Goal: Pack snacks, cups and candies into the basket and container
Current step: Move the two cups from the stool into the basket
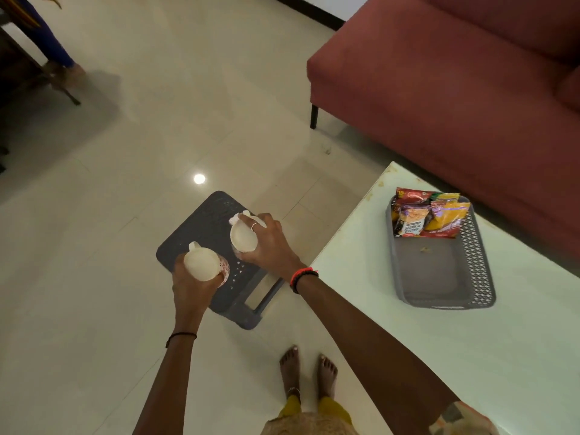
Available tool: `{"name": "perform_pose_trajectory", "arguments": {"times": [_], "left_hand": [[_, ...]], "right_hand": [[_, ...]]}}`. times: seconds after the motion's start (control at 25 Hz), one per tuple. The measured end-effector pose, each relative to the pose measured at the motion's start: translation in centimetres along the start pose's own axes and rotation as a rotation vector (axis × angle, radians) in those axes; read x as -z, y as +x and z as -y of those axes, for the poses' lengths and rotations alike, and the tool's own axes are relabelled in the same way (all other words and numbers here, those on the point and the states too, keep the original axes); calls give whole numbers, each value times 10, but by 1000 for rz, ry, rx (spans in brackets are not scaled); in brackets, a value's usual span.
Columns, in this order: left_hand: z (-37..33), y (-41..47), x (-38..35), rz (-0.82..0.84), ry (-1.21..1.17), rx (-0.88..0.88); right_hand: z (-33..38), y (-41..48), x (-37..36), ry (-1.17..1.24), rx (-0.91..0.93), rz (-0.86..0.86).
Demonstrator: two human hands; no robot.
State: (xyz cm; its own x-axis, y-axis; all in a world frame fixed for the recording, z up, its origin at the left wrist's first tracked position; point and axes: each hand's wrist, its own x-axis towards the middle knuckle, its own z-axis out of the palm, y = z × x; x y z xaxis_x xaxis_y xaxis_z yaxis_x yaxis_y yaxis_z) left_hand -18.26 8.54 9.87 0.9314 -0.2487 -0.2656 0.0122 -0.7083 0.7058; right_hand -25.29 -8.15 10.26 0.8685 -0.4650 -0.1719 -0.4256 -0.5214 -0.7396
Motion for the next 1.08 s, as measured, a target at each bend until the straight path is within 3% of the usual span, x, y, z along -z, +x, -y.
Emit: {"name": "perform_pose_trajectory", "arguments": {"times": [0.4, 0.76, 1.08], "left_hand": [[-109, -47, -76, 298, -83, -223], [-167, -114, -176, 558, 1, -377], [-189, -164, -275, 664, 78, -445]], "right_hand": [[-56, -77, 111, 55, -281, -252], [-141, -152, 185, 35, -522, -451], [-245, -198, 233, -2, -646, -472]]}}
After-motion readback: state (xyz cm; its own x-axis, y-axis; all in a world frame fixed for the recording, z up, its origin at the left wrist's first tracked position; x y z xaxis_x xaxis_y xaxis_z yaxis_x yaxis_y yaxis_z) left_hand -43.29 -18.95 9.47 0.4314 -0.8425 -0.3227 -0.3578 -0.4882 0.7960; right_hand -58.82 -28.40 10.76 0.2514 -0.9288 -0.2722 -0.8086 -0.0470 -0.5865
